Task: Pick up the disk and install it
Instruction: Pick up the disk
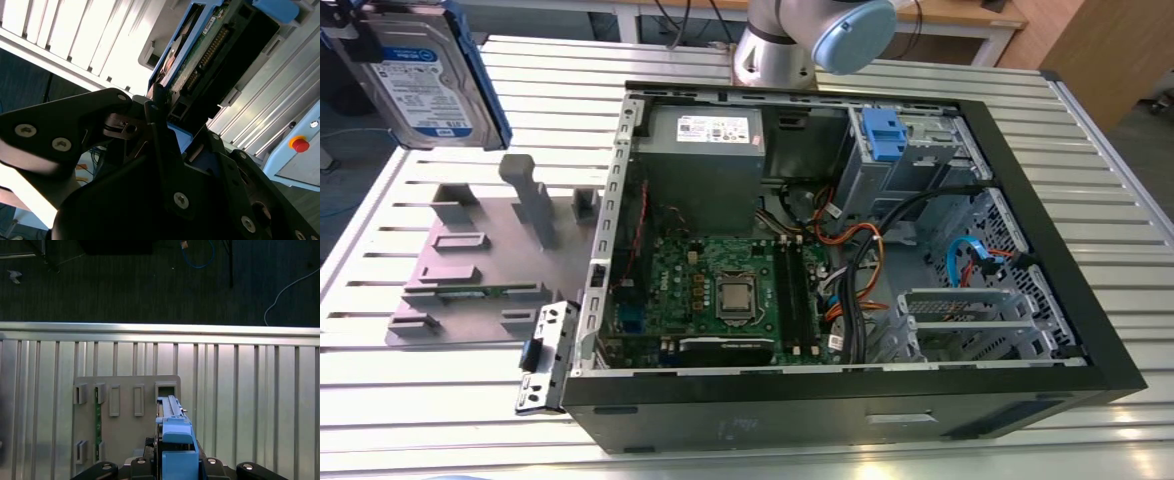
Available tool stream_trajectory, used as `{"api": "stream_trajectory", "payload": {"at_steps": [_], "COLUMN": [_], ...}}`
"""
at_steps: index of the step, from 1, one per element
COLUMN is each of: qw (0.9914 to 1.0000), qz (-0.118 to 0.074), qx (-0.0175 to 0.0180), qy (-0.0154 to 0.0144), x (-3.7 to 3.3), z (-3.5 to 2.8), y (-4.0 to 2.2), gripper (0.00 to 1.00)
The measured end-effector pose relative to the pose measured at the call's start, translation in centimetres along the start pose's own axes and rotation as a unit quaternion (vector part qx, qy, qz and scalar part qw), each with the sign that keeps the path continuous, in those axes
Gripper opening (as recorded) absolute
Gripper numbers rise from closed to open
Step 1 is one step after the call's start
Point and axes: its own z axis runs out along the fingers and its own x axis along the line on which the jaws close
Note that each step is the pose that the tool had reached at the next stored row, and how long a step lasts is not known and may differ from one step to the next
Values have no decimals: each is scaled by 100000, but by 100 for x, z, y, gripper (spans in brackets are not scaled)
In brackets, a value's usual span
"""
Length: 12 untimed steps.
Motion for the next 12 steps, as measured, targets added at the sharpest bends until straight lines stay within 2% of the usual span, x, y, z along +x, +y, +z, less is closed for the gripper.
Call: {"api": "stream_trajectory", "payload": {"at_steps": [9,10,12], "qw": [100000,100000,99992], "qz": [0,-7,-23], "qx": [-11,-6,11], "qy": [6,-171,-1301], "x": [0,1,1], "z": [-18,-29,-32], "y": [0,0,0], "gripper": [36,36,36]}}
